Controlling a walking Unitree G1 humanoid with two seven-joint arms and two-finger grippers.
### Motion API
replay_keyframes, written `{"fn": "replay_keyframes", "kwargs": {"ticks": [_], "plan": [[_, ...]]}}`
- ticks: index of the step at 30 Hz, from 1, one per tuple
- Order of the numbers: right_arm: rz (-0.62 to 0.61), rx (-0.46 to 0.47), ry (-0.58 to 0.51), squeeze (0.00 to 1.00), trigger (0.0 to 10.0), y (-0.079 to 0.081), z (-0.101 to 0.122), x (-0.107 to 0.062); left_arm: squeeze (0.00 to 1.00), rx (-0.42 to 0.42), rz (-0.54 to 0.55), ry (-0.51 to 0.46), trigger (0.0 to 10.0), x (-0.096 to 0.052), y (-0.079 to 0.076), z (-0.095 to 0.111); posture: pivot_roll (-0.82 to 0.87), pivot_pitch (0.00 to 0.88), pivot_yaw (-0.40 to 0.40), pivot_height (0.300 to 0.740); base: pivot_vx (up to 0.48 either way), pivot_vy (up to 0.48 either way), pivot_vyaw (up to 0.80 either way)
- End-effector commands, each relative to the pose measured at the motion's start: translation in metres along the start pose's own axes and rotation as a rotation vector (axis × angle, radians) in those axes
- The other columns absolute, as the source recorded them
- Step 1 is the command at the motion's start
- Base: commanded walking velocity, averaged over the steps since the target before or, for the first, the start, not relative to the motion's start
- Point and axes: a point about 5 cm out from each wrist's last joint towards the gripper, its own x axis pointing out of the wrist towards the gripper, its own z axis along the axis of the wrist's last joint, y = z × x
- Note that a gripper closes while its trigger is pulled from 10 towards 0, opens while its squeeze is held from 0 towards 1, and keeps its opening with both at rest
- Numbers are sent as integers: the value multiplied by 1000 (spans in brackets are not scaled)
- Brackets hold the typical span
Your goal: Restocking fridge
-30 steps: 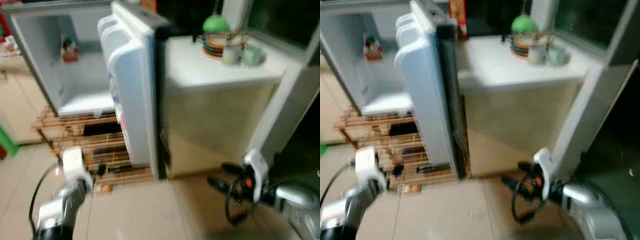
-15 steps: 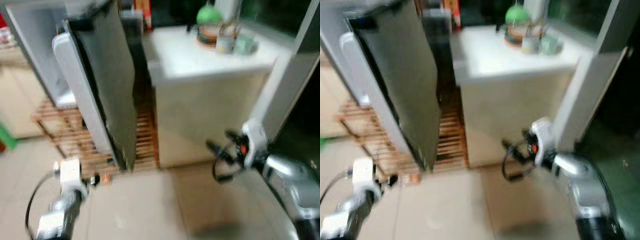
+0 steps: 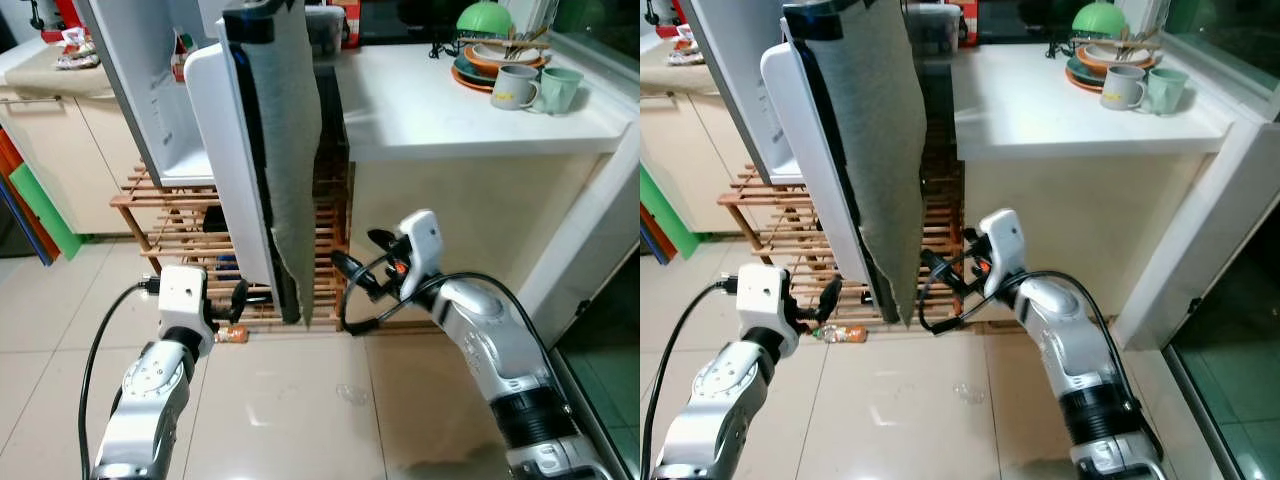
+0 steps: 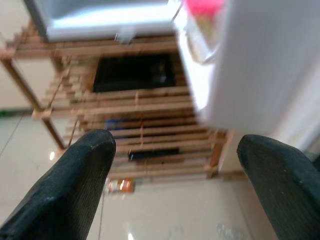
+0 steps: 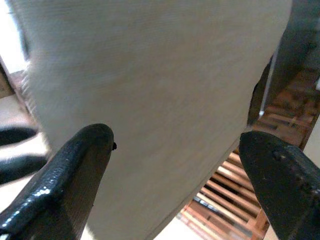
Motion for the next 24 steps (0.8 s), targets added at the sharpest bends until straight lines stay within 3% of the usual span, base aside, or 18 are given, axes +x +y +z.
{"fn": "replay_keyframes", "kwargs": {"ticks": [1, 3, 5, 6, 8, 9, 11, 13, 14, 16, 17, 20, 23, 24], "plan": [[12, -10, -9, 0, 10000, 1, 4, 7, 0, -1, 40, 4, 10000, -1, 7, -3, -151, 0, 44, 740, 0, 0, 0], [19, 0, -25, 0, 10000, 3, 8, 12, 0, 2, 53, 13, 10000, -4, 10, -8, -148, 0, 39, 740, 0, 0, 0], [33, 36, -63, 0, 10000, 9, 19, 30, 0, 15, 82, 51, 10000, -12, 18, -21, -144, 0, 32, 740, 0, 0, 0], [54, 73, -88, 0, 10000, 16, 27, 43, 0, 7, 99, 74, 10000, -17, 22, -29, -144, 0, 28, 740, 0, 0, 0], [101, 60, -105, 0, 10000, 34, 39, 62, 0, -17, 109, 99, 10000, -22, 26, -37, -142, 0, 29, 740, 0, 0, 0], [162, 62, -130, 0, 10000, 54, 51, 75, 0, -22, 115, 117, 10000, -25, 28, -42, -137, 0, 27, 740, 0, 0, 0], [406, 83, -221, 0, 10000, 108, 79, 90, 0, -35, 120, 136, 10000, -27, 30, -46, -126, 0, 19, 740, 0, 0, 0], [612, 111, -297, 0, 10000, 145, 95, 85, 0, -28, 113, 122, 10000, -24, 27, -43, -111, 0, 6, 740, 0, 0, 0], [663, 120, -309, 0, 10000, 152, 96, 80, 0, -19, 106, 109, 10000, -23, 25, -40, -102, 0, -1, 740, 0, 0, 0], [641, 112, -279, 0, 10000, 143, 84, 75, 0, 40, 88, 77, 10000, -20, 20, -33, -99, 0, -3, 740, 0, 0, 0], [585, 124, -254, 0, 10000, 129, 76, 73, 0, 87, 80, 64, 10000, -19, 17, -30, -100, 0, -4, 740, 0, 0, 0], [393, 164, -199, 0, 10000, 84, 54, 64, 0, 101, 61, 12, 10000, -19, 9, -21, -105, 0, -3, 740, 0, 0, 0], [148, 127, -145, 0, 10000, 38, 31, 47, 0, 148, 60, -93, 10000, -13, 5, 3, -110, 0, -2, 740, 0, 0, 0], [148, 127, -145, 0, 10000, 38, 31, 47, 0, 148, 60, -93, 10000, -13, 5, 3, -110, 0, -2, 740, 0, 0, 0]]}}
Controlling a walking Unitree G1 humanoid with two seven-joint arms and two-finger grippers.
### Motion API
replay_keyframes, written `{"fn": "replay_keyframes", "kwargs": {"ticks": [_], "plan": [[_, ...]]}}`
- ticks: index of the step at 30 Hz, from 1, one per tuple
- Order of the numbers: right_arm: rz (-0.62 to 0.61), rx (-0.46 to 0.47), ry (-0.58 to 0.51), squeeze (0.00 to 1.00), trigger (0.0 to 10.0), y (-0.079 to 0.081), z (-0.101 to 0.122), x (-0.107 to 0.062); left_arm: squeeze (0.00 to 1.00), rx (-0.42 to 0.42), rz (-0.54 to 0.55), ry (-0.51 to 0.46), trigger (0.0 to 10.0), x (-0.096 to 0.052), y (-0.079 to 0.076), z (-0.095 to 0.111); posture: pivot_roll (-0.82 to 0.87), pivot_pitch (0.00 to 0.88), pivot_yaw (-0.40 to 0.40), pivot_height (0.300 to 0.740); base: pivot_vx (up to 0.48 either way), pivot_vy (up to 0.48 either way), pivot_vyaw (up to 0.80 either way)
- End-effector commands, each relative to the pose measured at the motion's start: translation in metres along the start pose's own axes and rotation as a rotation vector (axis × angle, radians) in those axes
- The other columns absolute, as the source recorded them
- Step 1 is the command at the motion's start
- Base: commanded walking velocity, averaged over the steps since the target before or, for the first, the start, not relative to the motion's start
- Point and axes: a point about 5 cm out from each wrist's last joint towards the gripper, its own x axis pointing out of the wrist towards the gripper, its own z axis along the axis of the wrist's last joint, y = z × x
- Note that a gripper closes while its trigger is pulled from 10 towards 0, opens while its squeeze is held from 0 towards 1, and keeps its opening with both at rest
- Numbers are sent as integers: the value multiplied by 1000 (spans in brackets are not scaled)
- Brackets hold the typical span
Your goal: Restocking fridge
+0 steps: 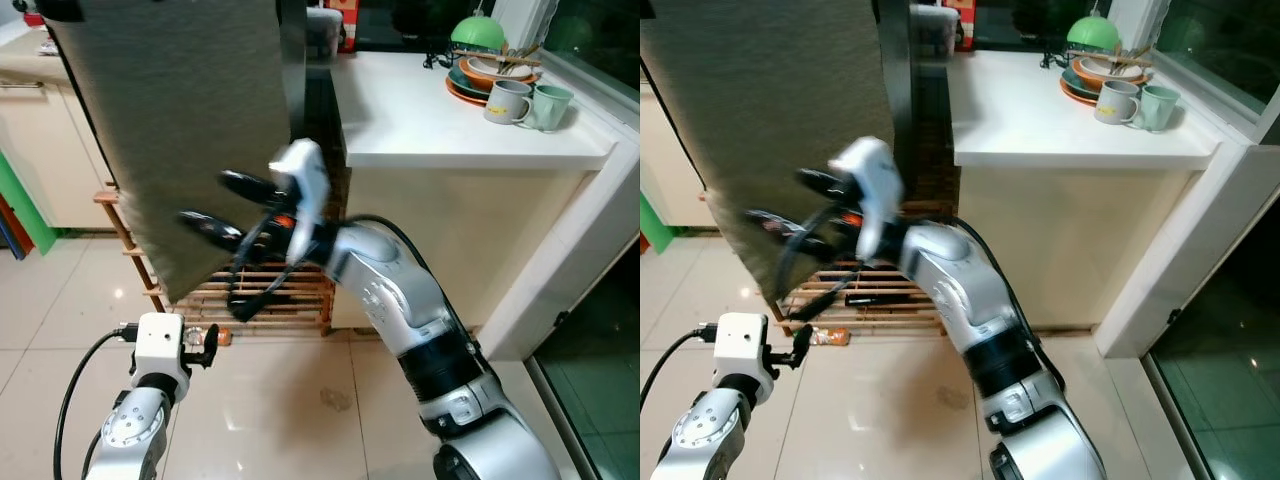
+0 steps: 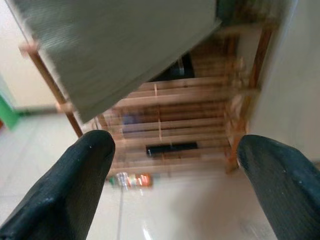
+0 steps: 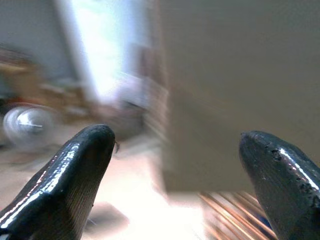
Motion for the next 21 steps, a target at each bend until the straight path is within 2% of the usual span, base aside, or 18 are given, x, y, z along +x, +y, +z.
{"fn": "replay_keyframes", "kwargs": {"ticks": [1, 2, 3, 4, 7, 8, 10, 13, 17, 21], "plan": [[-179, -33, -6, 0, 10000, -25, 0, -18, 0, 8, 1, -141, 10000, 7, -3, 33, -112, 0, -3, 740, 0, 0, 0], [-261, -102, 25, 0, 10000, -35, -5, -29, 0, 6, 7, -196, 10000, 10, -4, 48, -113, 0, -4, 740, 0, 0, 0], [-261, -102, 25, 0, 10000, -35, -5, -29, 0, 6, 7, -196, 10000, 10, -4, 48, -113, 0, -4, 740, 0, 0, 0], [-332, -136, 54, 0, 10000, -44, -9, -38, 0, -15, 10, -232, 10000, 13, -4, 60, -112, 0, -5, 740, 0, 0, 0], [-474, -100, 66, 0, 10000, -58, -24, -62, 0, -68, 8, -374, 10000, 21, -11, 105, -115, 0, -1, 740, 0, 0, 0], [-474, -100, 66, 0, 10000, -58, -24, -62, 0, -68, 8, -374, 10000, 21, -11, 105, -115, 0, -1, 740, 0, 0, 0], [-495, -81, 66, 0, 10000, -59, -28, -66, 0, -56, 15, -412, 10000, 23, -14, 118, -125, 0, 6, 740, 202, 127, 0], [-496, -70, 52, 0, 10000, -58, -28, -66, 0, -47, 24, -414, 10000, 26, -16, 121, -130, 0, 11, 740, 421, 80, 0], [-516, -75, 28, 0, 10000, -59, -27, -68, 0, -39, 88, -330, 10000, 33, -8, 111, -133, 0, 19, 740, 424, 0, 0], [-541, -76, 19, 0, 10000, -62, -28, -71, 0, -90, 108, -280, 10000, 35, -4, 106, -131, 0, 20, 740, 417, 66, 0]]}}
